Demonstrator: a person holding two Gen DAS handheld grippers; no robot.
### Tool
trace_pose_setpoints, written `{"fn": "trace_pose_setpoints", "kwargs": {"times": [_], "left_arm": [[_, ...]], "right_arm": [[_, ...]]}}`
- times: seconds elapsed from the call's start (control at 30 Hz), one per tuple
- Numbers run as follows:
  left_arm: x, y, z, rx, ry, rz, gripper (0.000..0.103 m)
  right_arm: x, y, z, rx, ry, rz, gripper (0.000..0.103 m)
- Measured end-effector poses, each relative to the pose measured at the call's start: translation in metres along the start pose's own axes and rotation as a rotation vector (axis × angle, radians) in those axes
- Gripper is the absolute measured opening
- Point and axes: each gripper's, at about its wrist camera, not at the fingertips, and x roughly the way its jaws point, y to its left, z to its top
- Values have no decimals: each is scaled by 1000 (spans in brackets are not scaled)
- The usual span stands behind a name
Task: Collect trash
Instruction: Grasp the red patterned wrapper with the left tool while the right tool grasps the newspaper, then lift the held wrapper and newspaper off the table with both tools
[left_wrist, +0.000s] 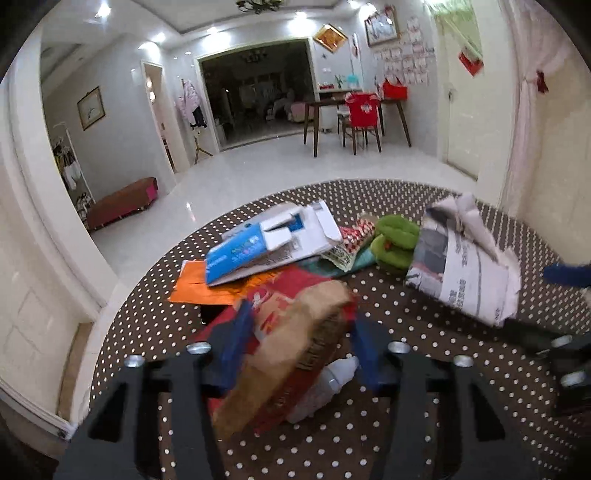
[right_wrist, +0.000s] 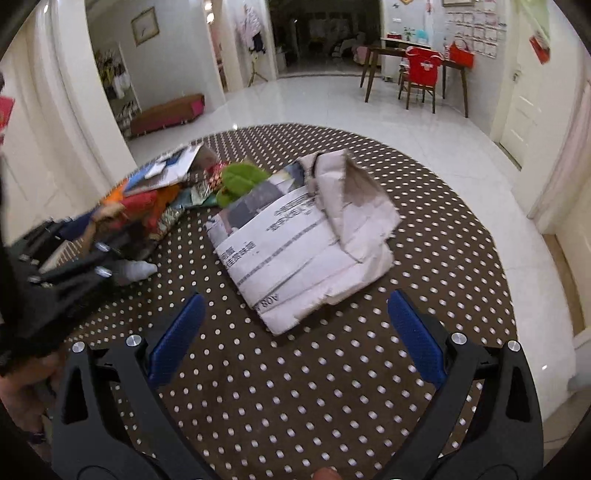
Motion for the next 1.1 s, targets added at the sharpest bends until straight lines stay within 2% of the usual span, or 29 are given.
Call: {"fn": "trace_pose_setpoints", "kwargs": {"times": [0.13,0.27,0.33,0.37,0.4,0.43,0.5,0.7,0.83,1.1], "left_arm": [[-14,22,-3,-106,-27,-35,42],[-28,32,-7,-164,-56,-45,39],[-36,37,-9,-188,-69,-50,38],[-39,38,-9,-195,-74,-50,38],[-42,40,-10,-203,-80,-53,37],[-45,40,-10,-211,-86,-56,36],[-51,42,-11,-228,-100,-63,35],[-70,44,-12,-247,-144,-78,30],[-80,39,-9,-254,-171,-94,30],[-87,21,-7,-246,-189,-149,29]], "right_arm": [[22,28,9,-109,14,-68,97],[48,46,18,-195,29,-171,97],[53,47,21,-204,29,-181,96],[51,46,23,-206,11,-192,81],[50,45,23,-207,9,-196,61],[49,41,23,-199,15,-186,58],[41,32,23,-176,8,-149,36],[-3,-9,19,-55,-72,-67,18],[-32,-42,17,43,-115,8,13],[-57,-90,-9,194,-138,55,10]]}}
